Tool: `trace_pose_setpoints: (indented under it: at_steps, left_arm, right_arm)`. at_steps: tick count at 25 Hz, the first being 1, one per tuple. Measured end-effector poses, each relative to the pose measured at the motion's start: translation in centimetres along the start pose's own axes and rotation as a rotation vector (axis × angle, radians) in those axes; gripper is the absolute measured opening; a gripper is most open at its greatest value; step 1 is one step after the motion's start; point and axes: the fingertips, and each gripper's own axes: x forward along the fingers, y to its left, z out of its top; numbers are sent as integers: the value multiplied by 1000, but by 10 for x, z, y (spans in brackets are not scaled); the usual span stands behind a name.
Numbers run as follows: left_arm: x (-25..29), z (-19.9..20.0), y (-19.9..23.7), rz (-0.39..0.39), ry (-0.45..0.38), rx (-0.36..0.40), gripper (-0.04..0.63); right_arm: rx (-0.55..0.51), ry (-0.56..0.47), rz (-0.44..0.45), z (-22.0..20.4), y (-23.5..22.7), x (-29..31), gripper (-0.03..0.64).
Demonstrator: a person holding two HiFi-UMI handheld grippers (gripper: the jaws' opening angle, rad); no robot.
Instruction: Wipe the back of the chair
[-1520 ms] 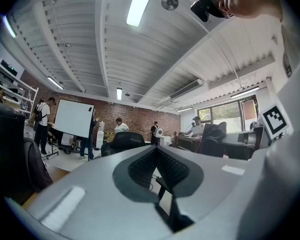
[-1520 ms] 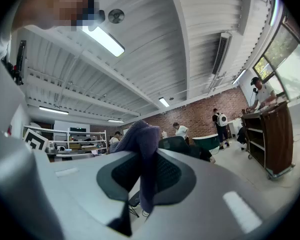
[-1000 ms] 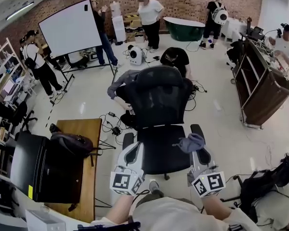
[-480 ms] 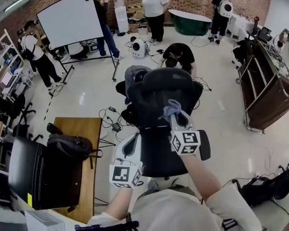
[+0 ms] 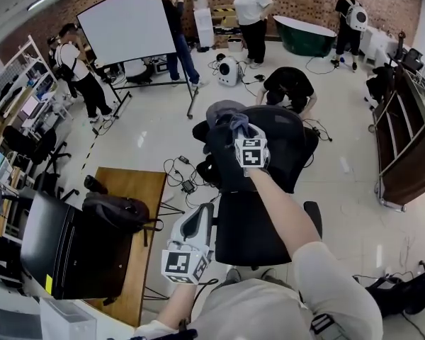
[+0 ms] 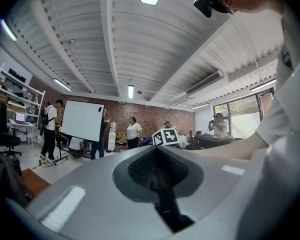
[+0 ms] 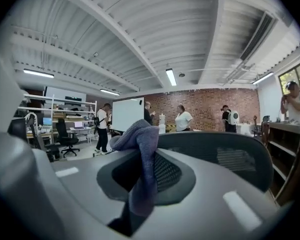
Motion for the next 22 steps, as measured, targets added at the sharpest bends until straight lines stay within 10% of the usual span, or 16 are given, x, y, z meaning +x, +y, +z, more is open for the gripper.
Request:
trace_pose_setpoints:
  at_steps: [12,22]
  left_arm:
    - [13,-14,38,-92,-21,-66,52]
    - [30,-9,5,-118,-6,-43,52]
  right_arm:
    - [21,17,-300,-11,-151,-75,53]
    - [-39,-25,46,-34,46,-51,52]
